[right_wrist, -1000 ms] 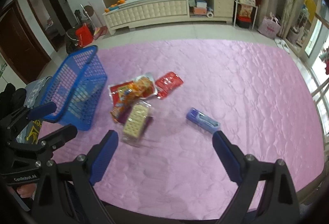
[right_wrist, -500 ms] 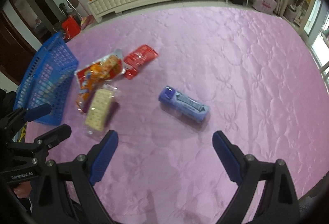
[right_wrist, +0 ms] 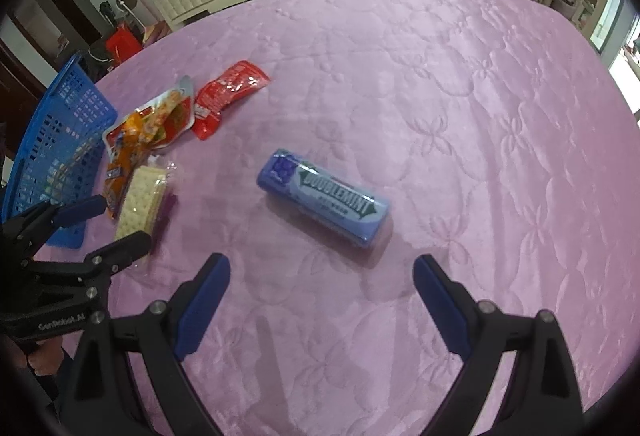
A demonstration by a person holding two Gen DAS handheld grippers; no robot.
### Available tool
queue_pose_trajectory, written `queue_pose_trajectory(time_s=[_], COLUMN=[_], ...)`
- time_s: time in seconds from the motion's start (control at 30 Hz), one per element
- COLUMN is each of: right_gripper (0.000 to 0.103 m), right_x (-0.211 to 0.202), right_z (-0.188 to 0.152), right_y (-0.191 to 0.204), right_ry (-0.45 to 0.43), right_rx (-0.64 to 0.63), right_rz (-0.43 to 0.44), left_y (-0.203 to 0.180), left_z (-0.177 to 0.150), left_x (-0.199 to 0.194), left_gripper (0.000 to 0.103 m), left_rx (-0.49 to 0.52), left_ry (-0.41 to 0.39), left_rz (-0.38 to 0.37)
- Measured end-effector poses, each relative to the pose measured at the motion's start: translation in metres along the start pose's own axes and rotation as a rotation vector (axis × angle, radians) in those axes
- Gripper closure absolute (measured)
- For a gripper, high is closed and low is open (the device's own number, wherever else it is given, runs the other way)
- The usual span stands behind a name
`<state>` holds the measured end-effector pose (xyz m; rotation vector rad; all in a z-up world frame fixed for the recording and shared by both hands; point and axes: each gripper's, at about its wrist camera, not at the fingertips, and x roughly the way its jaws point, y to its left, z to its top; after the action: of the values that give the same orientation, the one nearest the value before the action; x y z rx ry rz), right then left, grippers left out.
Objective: Organize snacks
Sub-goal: 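Reach the left gripper to the plain cracker pack and grasp it, then carry the cracker pack into the basket with the left gripper while the right grasps the orange snack stick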
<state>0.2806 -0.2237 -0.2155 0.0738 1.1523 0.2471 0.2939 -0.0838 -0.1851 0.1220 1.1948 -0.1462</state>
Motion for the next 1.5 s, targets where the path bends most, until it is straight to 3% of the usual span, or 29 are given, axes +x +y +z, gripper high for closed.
queue_pose_trajectory(time_s=[0.17,0.23,0.33,0.43,0.7,1.0,1.27,1.5], right_gripper=[0.008,0.008,0.008,0.008,0.008,0.008,0.008,0.008], right_x=[0.0,-0.002,-0.007,-0.012,-0.025,-0.048,-0.058,-0.046], right_z=[-0.001,-0.002,-0.004,-0.006,-0.007,0.005,0.02,0.03], right_y=[-0.004,-0.004,-0.004,-0.004,0.001,0.043,0.091,0.134], right_ry=[0.0,0.0,-0.005,-0.012,-0.018,-0.059,-0.09,-0.077], right_rx=[0.01,0.01,0.006,0.014,0.019,-0.027,-0.094,-0.151], right_rz=[0.001,-0.002,-0.01,-0.022,-0.04,-0.012,0.009,0.026], left_y=[0.004,0.007,0.006,-0.001,-0.007,0.014,0.052,0.099], left_z=[0.003,0.001,0.0,-0.003,-0.014,-0.023,-0.03,-0.045], left_x=[0.014,0.016,0.019,0.018,-0.017,-0.083,-0.15,-0.171], left_gripper=[0.029,0.043,0.055,0.062,0.062,0.062,0.062,0.062], left_rx=[-0.018,-0.027,-0.009,0.028,0.051,0.013,-0.04,-0.123], left_ry=[0.035,0.048,0.051,0.055,-0.014,-0.124,-0.257,-0.302], left_rz=[0.0,-0.018,-0.023,-0.003,-0.013,-0.001,0.013,0.052])
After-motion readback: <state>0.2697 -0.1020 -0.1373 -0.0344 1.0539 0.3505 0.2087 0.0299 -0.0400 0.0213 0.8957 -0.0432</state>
